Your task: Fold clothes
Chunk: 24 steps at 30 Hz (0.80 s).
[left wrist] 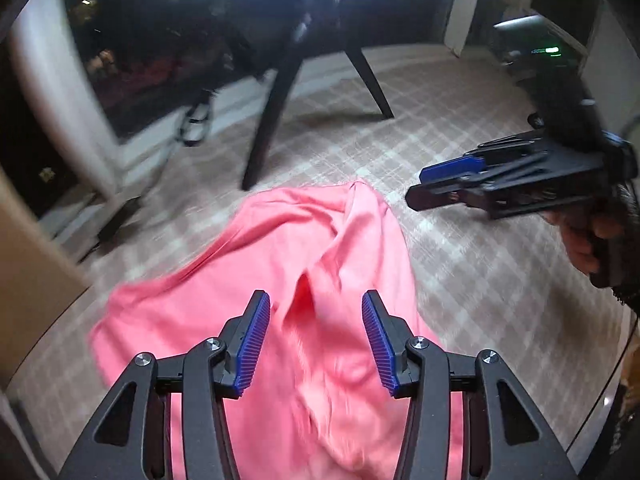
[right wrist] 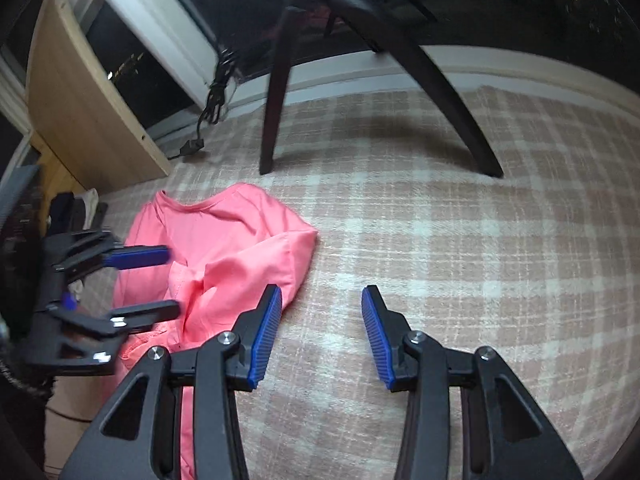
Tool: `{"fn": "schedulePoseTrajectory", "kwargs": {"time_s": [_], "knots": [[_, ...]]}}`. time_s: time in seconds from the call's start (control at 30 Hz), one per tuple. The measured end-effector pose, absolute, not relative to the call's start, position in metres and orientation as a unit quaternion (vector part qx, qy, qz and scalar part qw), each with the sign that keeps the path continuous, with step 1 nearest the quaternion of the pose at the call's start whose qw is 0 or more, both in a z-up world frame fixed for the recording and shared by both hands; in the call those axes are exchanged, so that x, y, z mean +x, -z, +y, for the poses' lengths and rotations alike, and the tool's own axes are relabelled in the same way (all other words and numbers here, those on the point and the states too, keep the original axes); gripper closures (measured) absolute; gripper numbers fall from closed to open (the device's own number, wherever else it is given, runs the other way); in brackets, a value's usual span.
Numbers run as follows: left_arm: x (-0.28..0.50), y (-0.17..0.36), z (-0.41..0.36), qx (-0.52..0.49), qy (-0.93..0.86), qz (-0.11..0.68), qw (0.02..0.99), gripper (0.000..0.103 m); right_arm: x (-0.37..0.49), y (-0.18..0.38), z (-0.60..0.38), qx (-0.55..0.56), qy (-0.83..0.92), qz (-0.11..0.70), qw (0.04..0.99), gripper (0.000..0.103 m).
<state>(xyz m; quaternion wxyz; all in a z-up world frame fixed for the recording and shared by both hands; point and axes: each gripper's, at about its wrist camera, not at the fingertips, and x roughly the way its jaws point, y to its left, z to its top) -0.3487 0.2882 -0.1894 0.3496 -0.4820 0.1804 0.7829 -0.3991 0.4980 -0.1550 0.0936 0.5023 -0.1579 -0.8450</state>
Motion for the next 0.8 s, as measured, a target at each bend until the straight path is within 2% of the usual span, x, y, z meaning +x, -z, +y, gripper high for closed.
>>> {"fn": "schedulePoseTrajectory", "kwargs": {"time_s": [0.17, 0.23, 0.27, 0.3, 0.33, 0.6, 0.8], "knots": [[-0.364, 0.207, 0.315, -0.498, -0.754, 0.208, 0.373, 0.057, -0.397, 0.162, 0.506, 0.504, 0.844, -0.157, 0.095, 0.062], [-0.367, 0.209, 0.322, -0.499, -0.746, 0.211, 0.388, 0.06, -0.398, 0.166, 0.507, 0.505, 0.841, -0.166, 0.097, 0.062], [-0.367, 0.211, 0.325, -0.501, -0.741, 0.215, 0.392, 0.072, -0.398, 0.167, 0.507, 0.504, 0.841, -0.172, 0.098, 0.062], [-0.367, 0.212, 0.328, -0.502, -0.738, 0.221, 0.393, 0.097, -0.399, 0.167, 0.508, 0.502, 0.841, -0.175, 0.1, 0.062], [-0.366, 0.212, 0.328, -0.503, -0.736, 0.225, 0.394, 0.101, -0.4, 0.167, 0.507, 0.5, 0.842, -0.175, 0.1, 0.062], [-0.375, 0.176, 0.294, -0.483, -0.771, 0.168, 0.379, 0.1, -0.401, 0.159, 0.499, 0.487, 0.848, -0.172, 0.119, 0.062], [-0.397, 0.189, 0.254, -0.511, -0.789, 0.138, 0.312, 0.099, -0.407, 0.157, 0.48, 0.48, 0.852, -0.155, 0.137, 0.062]]}}
